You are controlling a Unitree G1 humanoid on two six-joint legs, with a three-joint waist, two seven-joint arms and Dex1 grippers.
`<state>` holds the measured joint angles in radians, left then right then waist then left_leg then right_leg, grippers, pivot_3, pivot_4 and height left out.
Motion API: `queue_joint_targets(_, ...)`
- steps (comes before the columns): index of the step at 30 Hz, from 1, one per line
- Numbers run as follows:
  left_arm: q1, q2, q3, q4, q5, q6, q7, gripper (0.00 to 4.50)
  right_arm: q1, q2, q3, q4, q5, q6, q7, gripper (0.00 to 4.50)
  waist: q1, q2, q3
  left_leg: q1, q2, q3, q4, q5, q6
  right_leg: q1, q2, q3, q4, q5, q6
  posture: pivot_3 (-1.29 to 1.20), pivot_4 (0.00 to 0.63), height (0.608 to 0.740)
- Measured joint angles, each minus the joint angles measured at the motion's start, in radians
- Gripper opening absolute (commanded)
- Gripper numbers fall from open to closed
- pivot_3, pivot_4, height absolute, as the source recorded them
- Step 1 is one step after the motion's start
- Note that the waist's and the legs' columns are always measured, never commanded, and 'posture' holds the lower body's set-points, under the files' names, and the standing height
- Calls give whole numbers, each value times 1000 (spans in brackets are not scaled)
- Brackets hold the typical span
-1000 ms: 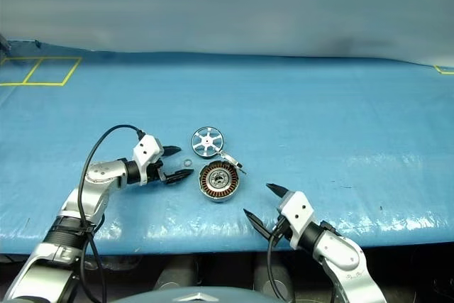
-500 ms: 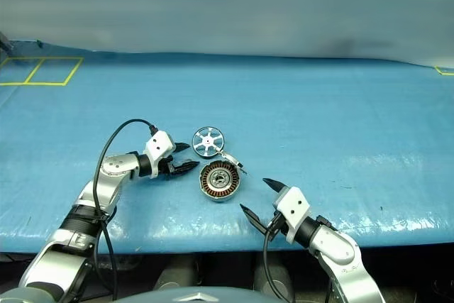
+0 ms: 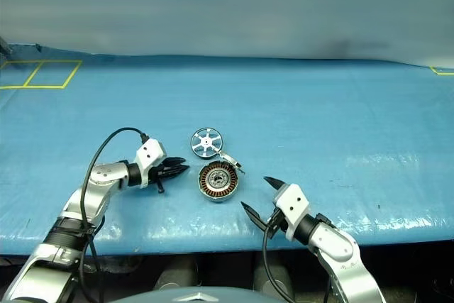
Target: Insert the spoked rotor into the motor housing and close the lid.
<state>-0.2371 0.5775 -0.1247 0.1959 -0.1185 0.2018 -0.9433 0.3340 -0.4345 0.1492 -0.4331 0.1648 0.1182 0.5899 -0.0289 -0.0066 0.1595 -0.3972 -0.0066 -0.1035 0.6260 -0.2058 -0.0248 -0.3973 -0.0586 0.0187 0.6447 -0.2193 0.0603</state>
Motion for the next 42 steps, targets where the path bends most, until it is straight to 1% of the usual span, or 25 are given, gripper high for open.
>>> queue_joint_targets(5,80,63,13,-119,-22,59,-23,667,-11,-3,4,0,0,3,1,4500,2,0,0,0,0,0,-1,0,0,0,0,0,0,0,0,0,150,740)
queue_joint_targets(10,133,72,16,-231,-56,115,-35,667,-22,-4,19,0,-1,4,6,4500,7,0,1,-2,0,0,-1,0,0,-2,-1,0,-1,0,0,0,150,740)
queue_joint_targets(15,124,66,-7,-339,-85,141,-63,667,-39,-5,31,1,-1,7,13,4500,11,-1,1,-3,0,0,0,0,0,-2,-1,-1,-1,0,0,0,150,740)
queue_joint_targets(20,57,56,-27,-407,-111,160,-85,667,-34,-11,33,1,-1,18,18,4500,11,0,1,-3,0,0,0,0,0,-2,-1,0,-1,0,0,0,150,740)
queue_joint_targets(26,-27,7,-92,-406,-125,155,-106,667,-26,-15,32,0,-1,18,13,4500,10,-1,1,-3,-1,0,0,0,0,-2,0,0,-1,0,0,0,150,740)
queue_joint_targets(34,-101,-67,-193,-282,-83,109,-121,667,-8,-13,31,0,-2,18,-8,4500,9,-1,1,-3,-1,0,0,0,0,-2,0,0,-1,0,0,0,150,740)
queue_joint_targets(42,-135,-106,-232,-178,-37,47,-126,667,3,-13,30,0,-3,18,-24,4500,9,-1,2,-3,-1,0,0,0,0,-2,0,0,-1,0,0,0,150,740)
